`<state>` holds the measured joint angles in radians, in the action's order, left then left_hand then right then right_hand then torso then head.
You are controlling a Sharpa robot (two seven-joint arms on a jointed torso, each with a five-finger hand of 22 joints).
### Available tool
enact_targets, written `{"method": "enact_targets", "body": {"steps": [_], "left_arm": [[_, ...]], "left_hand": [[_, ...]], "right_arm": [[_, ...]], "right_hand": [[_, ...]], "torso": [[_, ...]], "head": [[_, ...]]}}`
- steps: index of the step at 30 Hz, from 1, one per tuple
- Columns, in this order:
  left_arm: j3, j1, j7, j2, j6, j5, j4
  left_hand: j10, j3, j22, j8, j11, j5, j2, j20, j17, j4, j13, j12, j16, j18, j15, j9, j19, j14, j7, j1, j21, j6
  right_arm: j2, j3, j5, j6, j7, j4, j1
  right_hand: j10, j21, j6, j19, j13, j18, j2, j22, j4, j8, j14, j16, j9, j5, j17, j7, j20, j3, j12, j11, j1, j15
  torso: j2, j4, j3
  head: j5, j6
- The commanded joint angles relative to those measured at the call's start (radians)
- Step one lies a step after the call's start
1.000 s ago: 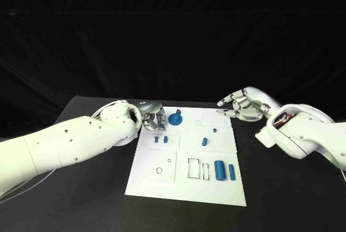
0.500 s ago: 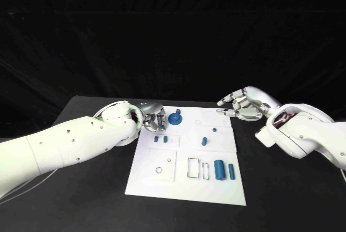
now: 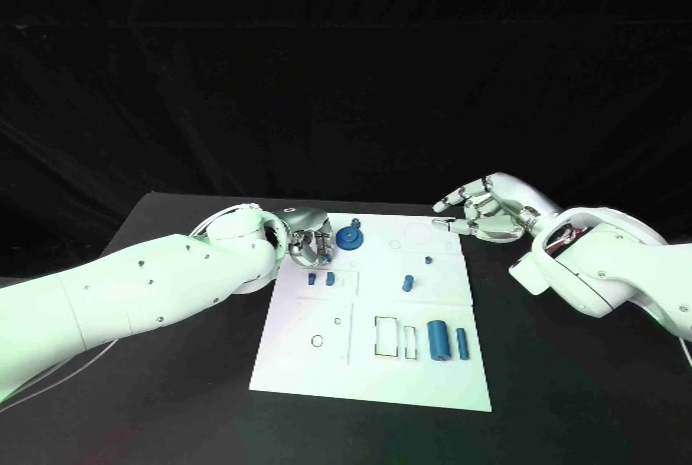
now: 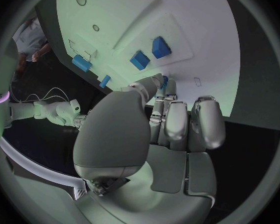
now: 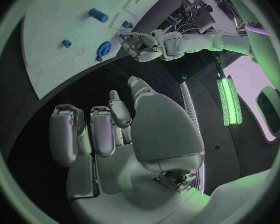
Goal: Assemble the parts on the task board
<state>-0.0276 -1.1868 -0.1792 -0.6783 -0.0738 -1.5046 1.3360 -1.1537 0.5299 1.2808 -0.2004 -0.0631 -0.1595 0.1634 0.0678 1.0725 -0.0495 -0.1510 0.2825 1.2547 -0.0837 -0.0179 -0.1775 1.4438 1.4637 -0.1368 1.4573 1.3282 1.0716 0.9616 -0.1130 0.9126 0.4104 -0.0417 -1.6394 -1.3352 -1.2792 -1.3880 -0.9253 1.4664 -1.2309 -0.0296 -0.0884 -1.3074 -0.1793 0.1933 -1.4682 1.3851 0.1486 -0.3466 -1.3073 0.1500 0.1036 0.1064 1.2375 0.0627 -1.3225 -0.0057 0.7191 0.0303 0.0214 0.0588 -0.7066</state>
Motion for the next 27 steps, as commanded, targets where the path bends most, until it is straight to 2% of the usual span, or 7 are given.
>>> {"method": "enact_targets", "body": {"steps": [1, 11, 27], "left_arm": [[0.0, 0.001, -0.001, 0.005, 0.027, -0.004, 0.0], [0.002, 0.001, -0.004, 0.008, 0.033, -0.008, -0.009], [0.004, 0.001, -0.006, 0.009, 0.046, -0.009, -0.012]], "left_hand": [[-0.01, 0.002, 0.001, 0.004, 0.0, 0.005, 0.0, -0.001, -0.001, 0.005, 0.001, -0.003, 0.006, 0.013, -0.001, -0.001, 0.001, 0.011, 0.0, -0.008, 0.005, 0.008], [-0.011, 0.0, 0.001, 0.007, 0.0, 0.008, 0.002, -0.001, -0.002, 0.005, 0.001, -0.009, 0.006, 0.013, -0.001, 0.0, 0.0, 0.01, 0.0, -0.013, 0.005, 0.008], [-0.016, -0.014, 0.0, 0.017, 0.001, 0.011, 0.011, 0.0, -0.005, 0.004, 0.002, -0.022, 0.008, 0.013, -0.001, 0.002, -0.002, 0.01, 0.003, -0.03, 0.003, 0.008]], "right_arm": [[-0.001, 0.0, 0.005, -0.003, -0.007, -0.001, 0.001], [-0.002, 0.0, 0.006, -0.004, -0.008, -0.001, 0.001], [0.001, 0.0, 0.007, -0.003, -0.007, -0.002, 0.001]], "right_hand": [[0.002, 0.004, 0.003, 0.009, -0.001, -0.015, 0.004, -0.142, -0.006, 0.005, -0.047, -0.005, -0.001, -0.003, -0.045, 0.0, -0.01, 0.001, 0.0, 0.002, 0.003, -0.007], [0.002, 0.004, 0.003, 0.009, -0.001, -0.015, 0.004, -0.142, -0.006, 0.005, -0.047, -0.005, -0.001, -0.003, -0.045, 0.0, -0.01, 0.001, 0.0, 0.002, 0.003, -0.007], [0.002, 0.004, 0.003, 0.009, -0.001, -0.015, 0.004, -0.142, -0.006, 0.005, -0.047, -0.005, -0.001, -0.003, -0.045, 0.0, -0.01, 0.001, 0.0, 0.002, 0.003, -0.007]], "torso": [[0.0, 0.0012, -0.0005], [0.0, 0.0006, -0.0004], [-0.001, 0.0013, 0.0004]], "head": [[-0.001, -0.002], [0.002, -0.002], [0.0, -0.006]]}}
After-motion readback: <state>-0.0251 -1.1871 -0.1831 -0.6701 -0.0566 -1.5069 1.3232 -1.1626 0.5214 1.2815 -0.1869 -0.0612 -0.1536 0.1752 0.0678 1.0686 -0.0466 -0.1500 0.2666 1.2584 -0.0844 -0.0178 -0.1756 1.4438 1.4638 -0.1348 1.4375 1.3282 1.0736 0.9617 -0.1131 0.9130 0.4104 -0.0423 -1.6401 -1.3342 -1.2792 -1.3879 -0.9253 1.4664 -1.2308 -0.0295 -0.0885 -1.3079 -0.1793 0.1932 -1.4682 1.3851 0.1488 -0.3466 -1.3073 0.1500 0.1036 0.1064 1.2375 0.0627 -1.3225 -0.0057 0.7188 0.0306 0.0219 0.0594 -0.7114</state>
